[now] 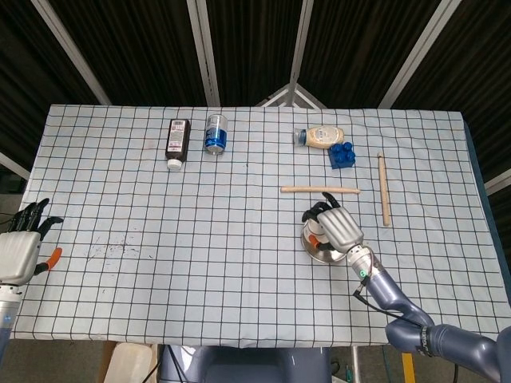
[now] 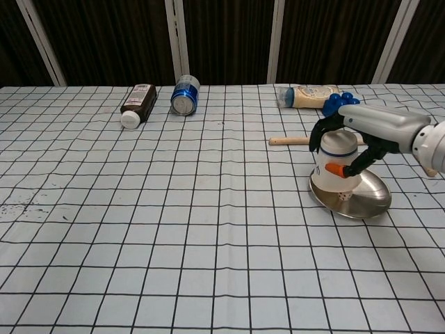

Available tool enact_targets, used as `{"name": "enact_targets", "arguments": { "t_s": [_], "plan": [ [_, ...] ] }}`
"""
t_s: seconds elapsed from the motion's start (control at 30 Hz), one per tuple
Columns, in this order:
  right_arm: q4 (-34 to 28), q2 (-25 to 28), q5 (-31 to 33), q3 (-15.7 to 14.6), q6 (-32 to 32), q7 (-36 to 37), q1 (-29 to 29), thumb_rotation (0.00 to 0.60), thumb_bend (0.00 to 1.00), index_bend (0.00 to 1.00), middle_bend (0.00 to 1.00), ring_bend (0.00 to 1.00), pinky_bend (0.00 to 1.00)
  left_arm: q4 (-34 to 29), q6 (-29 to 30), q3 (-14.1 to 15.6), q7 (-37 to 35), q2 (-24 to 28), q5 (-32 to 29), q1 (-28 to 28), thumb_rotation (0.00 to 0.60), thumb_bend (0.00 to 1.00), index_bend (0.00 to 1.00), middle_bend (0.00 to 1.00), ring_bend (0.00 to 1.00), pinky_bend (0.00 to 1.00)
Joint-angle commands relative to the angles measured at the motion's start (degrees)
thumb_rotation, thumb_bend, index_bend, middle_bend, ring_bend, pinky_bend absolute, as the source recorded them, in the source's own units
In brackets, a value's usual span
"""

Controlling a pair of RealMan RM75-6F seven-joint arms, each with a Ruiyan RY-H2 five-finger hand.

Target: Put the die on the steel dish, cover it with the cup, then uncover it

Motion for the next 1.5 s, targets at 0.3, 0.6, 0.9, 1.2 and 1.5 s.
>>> {"name": "enact_targets", "arguments": {
  "t_s": [0.3,0.6,0.9,1.2,1.5],
  "plan": [
    [-1.45,2.28,0.31,0.32,1.81,-0.05,-1.18,0.6,0.41,0.4,0.51,0.24,0.0,-0.04,-0.09,0.15,0.37,-0.13,0.12,-0.06,0.6,0.47,0.27,0.0,0.0,0.1],
    [0.92,6.46,3.78,2.6,2.4,0.79,-2.41,0.6,0.41,0.4,0.51,0.24,0.0,-0.01,-0.04,0.04,0.53,-0.18,-0.15,-0.01,0.6,0.47,0.27,0.0,0.0,0.1],
    [10.23,6.41,4.57,2.86,1.75,6.6,-3.49,0.6,0.41,0.4,0.51,0.24,0.0,-0.25,0.08,0.04,1.35,-0.46,-0.24,-0.04,0.6,0.47,0.27,0.0,0.0,0.1],
    [20.63,0.81,2.79,2.25,-1.21,14.7,-1.81,0.6,0.41,0.4,0.51,0.24,0.0,-0.03,-0.43,-0.27,2.9,-1.15,-1.26,-0.32,0.6,0.47,0.27,0.0,0.0,0.1],
    [30.36,-3.93,0.57,1.6,-3.5,22.11,0.27,0.6,0.41,0.4,0.51,0.24,0.0,0.84,-1.31,-0.95,4.48,-2.14,-3.1,-0.79,0.6,0.47,0.27,0.0,0.0,0.1]
  ]
}}
